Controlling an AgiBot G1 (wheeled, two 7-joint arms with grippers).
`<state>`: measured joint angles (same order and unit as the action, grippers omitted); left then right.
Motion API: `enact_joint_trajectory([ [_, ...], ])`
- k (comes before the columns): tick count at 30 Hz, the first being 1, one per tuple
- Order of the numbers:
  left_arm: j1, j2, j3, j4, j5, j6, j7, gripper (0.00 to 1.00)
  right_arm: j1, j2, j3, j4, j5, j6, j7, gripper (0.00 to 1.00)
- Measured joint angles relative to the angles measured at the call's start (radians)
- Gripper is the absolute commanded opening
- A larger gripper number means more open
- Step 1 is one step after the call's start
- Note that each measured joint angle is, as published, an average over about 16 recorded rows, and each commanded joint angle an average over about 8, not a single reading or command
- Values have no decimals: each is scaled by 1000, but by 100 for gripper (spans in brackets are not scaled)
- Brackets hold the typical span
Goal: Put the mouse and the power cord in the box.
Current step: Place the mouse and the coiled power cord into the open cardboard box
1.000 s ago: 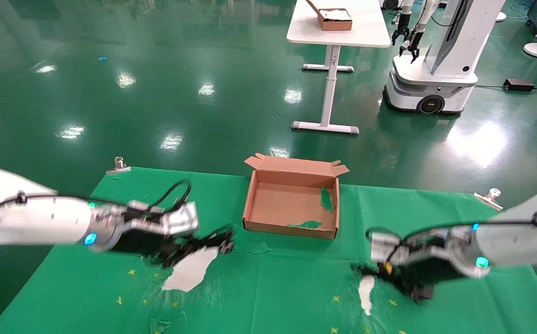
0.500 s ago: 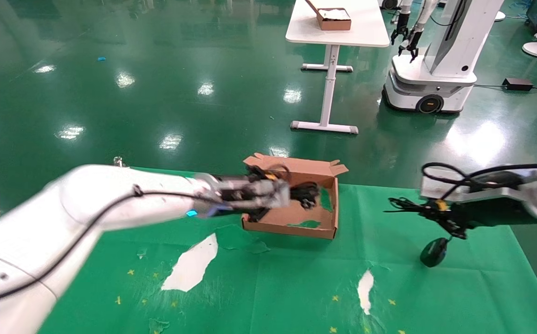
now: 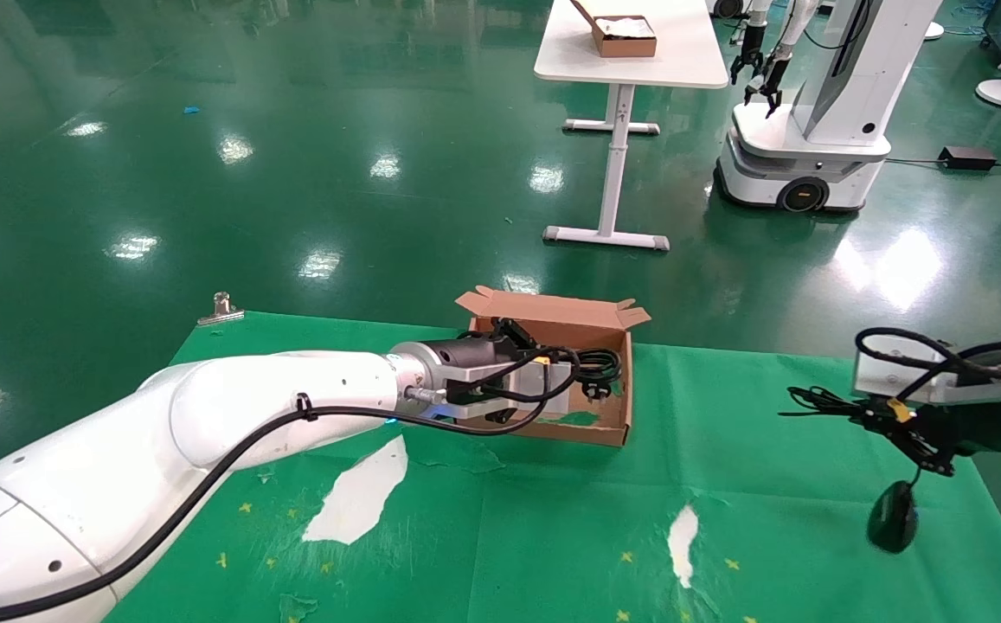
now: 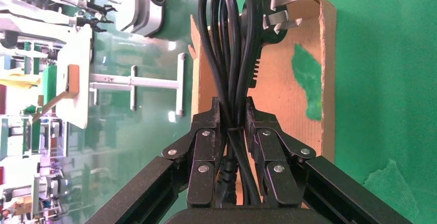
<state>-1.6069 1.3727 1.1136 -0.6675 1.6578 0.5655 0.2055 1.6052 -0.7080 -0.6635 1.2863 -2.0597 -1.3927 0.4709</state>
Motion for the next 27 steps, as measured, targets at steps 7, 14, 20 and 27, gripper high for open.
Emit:
enact_joint_trajectory([
  [7,-22,-1,85,11,-63,-40,-20,100,17,-32,-1,4,-4,17,-9,0],
  [14,-54,-4,136,78,-121,-79,-46,100,63,-109,-3,-37,5,54,-65,0],
  [20,-86,-25,149,187,-163,-96,-50,100,109,-209,-9,-118,15,116,-148,0],
  [27,-112,-120,126,247,-226,-46,-10,100,149,-361,-19,-278,27,232,-280,0],
])
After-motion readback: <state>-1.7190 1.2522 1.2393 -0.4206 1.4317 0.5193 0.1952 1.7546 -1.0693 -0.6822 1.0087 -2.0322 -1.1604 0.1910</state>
